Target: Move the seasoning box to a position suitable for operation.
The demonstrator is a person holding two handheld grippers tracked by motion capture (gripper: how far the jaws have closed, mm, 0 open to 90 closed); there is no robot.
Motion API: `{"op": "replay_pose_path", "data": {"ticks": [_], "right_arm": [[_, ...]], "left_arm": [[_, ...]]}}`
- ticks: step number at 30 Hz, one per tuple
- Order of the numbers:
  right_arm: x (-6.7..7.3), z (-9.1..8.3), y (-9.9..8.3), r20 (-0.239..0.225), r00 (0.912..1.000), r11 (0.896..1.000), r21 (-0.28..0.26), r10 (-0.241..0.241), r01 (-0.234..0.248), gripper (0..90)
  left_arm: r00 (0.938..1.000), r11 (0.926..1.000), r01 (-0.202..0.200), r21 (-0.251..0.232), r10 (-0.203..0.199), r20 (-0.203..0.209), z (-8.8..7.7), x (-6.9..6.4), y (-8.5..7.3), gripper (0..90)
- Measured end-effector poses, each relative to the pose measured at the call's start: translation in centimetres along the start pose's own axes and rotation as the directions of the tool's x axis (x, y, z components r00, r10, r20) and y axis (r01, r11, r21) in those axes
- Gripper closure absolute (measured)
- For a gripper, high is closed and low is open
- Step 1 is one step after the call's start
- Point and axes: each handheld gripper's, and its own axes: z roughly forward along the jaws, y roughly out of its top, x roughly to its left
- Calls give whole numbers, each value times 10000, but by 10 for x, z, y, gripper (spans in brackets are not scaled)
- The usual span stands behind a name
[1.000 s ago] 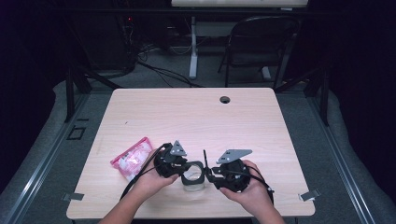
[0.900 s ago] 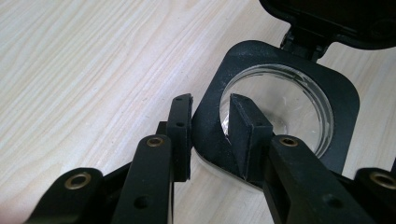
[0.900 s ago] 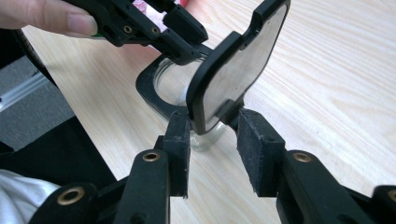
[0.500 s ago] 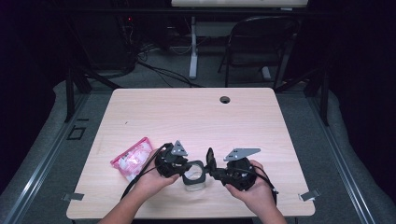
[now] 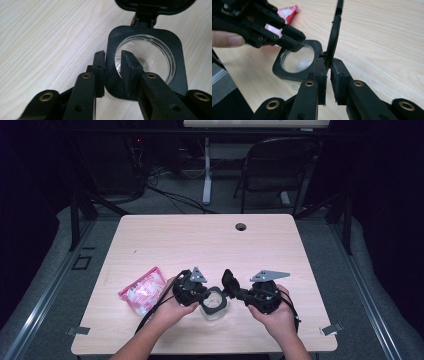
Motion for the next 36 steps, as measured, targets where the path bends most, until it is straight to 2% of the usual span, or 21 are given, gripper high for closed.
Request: {"op": "replay_pose_path", "data": {"ticks": [3,8,11,12,13,15,16,17,19,20,21,24,26,27,29,30,32,33,34,35,36], "right_arm": [[-6,1,1,-30,9999,9999,-66,130,-130,822],[-4,3,0,-54,9999,9999,108,115,-115,804],[-2,2,2,-212,9998,9996,292,13,-6,747],[-1,0,3,-211,9997,9993,362,-83,91,718],[1,-1,3,-191,9997,9992,387,-127,134,709],[2,-5,4,-93,9996,9988,401,-269,273,696],[2,-7,4,-101,9996,9988,414,-259,263,690],[2,-9,5,-103,9996,9987,419,-278,282,682],[2,-13,7,-116,9996,9984,481,-275,280,660],[2,-13,7,-116,9996,9984,481,-275,280,660],[3,-17,9,-93,9995,9985,441,-312,316,643],[3,-23,11,-43,9995,9987,405,-308,310,627],[4,-24,11,-3,9997,9992,307,-258,258,625],[4,-27,13,28,9993,9987,342,-379,377,622],[3,-25,13,-9,9996,9993,220,-286,286,615],[3,-24,13,7,9997,9995,220,-237,237,604],[3,-22,13,-33,9999,9997,182,-168,168,583],[4,-14,13,-55,10000,10000,-1,-21,21,562],[4,-14,13,-55,10000,10000,-1,-21,21,562],[6,-6,13,-22,10000,10000,17,-11,11,558],[7,-2,13,51,10000,9999,101,61,-61,558]], "left_arm": [[9999,10000,-9,-34,9,-106,2,-1,2,773],[9999,9999,108,-83,-109,-130,2,-1,2,772],[9994,9988,239,-434,-250,-255,-9,2,1,736],[9993,9984,289,-492,-300,-214,-12,4,1,715],[9987,9968,382,-698,-405,-318,-23,7,-2,706],[9982,9959,443,-788,-474,-373,-29,9,-4,692],[9972,9935,586,-974,-628,-403,-41,14,-11,681],[9972,9935,586,-974,-628,-403,-41,14,-11,672],[9947,9890,850,-1215,-912,-471,-58,20,-24,648],[9947,9890,850,-1215,-912,-471,-58,20,-24,633],[9935,9854,910,-1437,-996,-544,-70,23,-34,615],[9900,9799,1111,-1657,-1237,-675,-84,28,-50,584],[9891,9797,1105,-1671,-1248,-779,-89,29,-56,582],[9844,9743,1171,-1923,-1394,-1070,-98,31,-67,574],[9794,9684,1388,-2070,-1652,-1161,-106,34,-78,555],[9794,9684,1388,-2070,-1652,-1161,-106,34,-78,545],[9748,9613,1646,-2211,-1928,-1123,-111,38,-90,542],[9673,9532,1980,-2287,-2278,-1119,-114,41,-102,541],[9673,9532,1980,-2287,-2278,-1119,-114,41,-102,541],[9630,9495,2218,-2219,-2491,-1033,-115,42,-112,544],[9635,9509,2293,-2081,-2521,-904,-114,43,-116,562]]}}
